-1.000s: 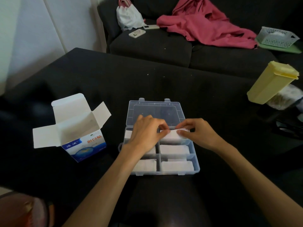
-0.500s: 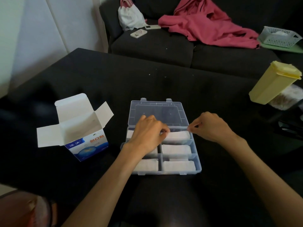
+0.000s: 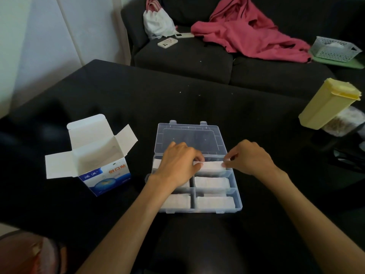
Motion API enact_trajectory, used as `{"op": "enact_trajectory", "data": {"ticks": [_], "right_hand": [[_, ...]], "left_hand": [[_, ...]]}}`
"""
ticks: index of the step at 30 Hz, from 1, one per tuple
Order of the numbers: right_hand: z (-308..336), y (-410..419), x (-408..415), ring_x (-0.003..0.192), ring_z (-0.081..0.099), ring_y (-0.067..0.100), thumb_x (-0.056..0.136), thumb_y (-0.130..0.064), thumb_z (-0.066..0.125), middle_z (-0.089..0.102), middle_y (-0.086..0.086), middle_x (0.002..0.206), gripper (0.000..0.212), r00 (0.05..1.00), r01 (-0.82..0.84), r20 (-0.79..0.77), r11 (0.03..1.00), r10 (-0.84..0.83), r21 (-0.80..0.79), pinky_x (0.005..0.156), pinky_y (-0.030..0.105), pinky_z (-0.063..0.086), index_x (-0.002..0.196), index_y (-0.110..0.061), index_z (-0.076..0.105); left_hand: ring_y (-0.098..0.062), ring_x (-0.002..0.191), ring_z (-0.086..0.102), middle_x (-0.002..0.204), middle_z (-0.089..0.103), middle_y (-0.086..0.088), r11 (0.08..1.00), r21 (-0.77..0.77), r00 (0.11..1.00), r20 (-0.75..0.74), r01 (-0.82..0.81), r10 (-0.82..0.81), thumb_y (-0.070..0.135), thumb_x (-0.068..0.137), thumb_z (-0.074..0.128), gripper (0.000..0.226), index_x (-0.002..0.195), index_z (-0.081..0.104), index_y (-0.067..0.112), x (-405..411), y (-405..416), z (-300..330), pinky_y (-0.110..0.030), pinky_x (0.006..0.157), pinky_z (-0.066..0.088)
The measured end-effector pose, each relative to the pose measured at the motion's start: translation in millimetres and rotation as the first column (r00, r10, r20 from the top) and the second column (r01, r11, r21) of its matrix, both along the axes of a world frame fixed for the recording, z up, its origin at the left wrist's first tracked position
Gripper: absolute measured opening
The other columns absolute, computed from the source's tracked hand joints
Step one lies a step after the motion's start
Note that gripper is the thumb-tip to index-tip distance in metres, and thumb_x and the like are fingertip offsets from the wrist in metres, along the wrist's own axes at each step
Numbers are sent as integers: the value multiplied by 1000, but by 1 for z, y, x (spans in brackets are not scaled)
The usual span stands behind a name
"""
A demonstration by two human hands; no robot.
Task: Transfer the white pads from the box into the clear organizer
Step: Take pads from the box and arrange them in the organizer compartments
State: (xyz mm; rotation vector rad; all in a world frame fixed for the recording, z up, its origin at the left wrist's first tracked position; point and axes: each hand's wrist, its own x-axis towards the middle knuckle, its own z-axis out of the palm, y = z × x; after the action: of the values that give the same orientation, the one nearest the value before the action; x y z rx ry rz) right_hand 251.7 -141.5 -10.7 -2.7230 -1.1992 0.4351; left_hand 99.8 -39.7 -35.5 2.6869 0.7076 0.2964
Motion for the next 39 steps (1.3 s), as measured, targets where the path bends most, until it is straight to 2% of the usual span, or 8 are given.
{"op": "enact_trajectory", "data": {"ticks": [8, 13, 17, 21, 25, 29, 33, 39], "right_hand": [[36, 0, -31, 72, 58, 4, 87, -27, 62, 66, -4, 90, 16, 989, -122, -31, 926, 142, 357, 62, 14, 45, 101, -21, 68], [65, 28, -117, 84, 53, -1, 91, -23, 55, 59, -10, 100, 23, 910, -379, 60, 767, 409, 518, 74, 12, 43, 113, -28, 62], [50, 56, -170, 128, 38, 12, 95, -24, 50, 47, -5, 137, 37, 755, -650, 228, 660, 614, 376, 106, 28, 32, 132, -28, 50], [30, 55, -179, 142, 17, 19, 93, -25, 53, 23, -5, 153, 53, 695, -716, 231, 683, 680, 143, 116, 36, 12, 142, -32, 34], [22, 30, -174, 141, 24, 22, 90, -20, 57, 28, -4, 152, 56, 655, -755, 260, 622, 709, 207, 111, 36, 16, 141, -33, 37], [12, 13, -169, 140, 25, 21, 84, -17, 65, 31, -5, 151, 66, 649, -761, 231, 621, 725, 190, 103, 33, 17, 142, -32, 35], [21, 12, -173, 110, 61, 23, 77, -19, 68, 62, 1, 121, 42, 662, -749, 324, 595, 675, 292, 90, 33, 47, 119, -20, 62], [36, 51, -202, 119, 51, 21, 92, -14, 53, 50, 2, 136, 39, 740, -669, 36, 729, 672, 144, 97, 32, 44, 130, -15, 48]], "left_hand": [[-4, 97, 59, 107, 67, 11, 982, -36, 951, 246, -184, 187, 36, 90, 58, 24, 113, 64, 31, -54, 0, 49, -20, 87, 45], [-15, 93, 62, 102, 68, 6, 737, -81, 613, 499, -672, 613, 34, 85, 63, 20, 105, 68, 33, -148, 24, 78, -30, 75, 46], [-24, 116, 52, 129, 53, -2, 552, -337, 464, 309, -763, 830, 38, 75, 75, 63, 131, 48, 23, -198, 57, 53, -38, 90, 45], [-21, 111, 58, 127, 59, -2, 473, -675, 577, 85, -567, 812, 44, 77, 72, 64, 133, 50, 22, -207, 65, 31, -45, 96, 47], [-11, 90, 65, 94, 70, 8, 527, -722, 605, 189, -448, 774, 42, 77, 72, 23, 95, 69, 29, -204, 59, 34, -43, 86, 54], [-6, 92, 65, 96, 72, 14, 687, -586, 724, 232, -429, 650, 54, 78, 68, 35, 100, 73, 28, -199, 50, 36, -40, 86, 52], [-1, 86, 64, 91, 72, 16, 770, -460, 714, 340, -442, 613, 48, 82, 63, 28, 95, 75, 27, -193, 36, 33, -33, 77, 54], [1, 81, 65, 86, 69, 21, 799, -448, 694, 420, -402, 585, 48, 81, 60, 28, 91, 76, 27, -186, 24, 26, -30, 71, 55]]}}
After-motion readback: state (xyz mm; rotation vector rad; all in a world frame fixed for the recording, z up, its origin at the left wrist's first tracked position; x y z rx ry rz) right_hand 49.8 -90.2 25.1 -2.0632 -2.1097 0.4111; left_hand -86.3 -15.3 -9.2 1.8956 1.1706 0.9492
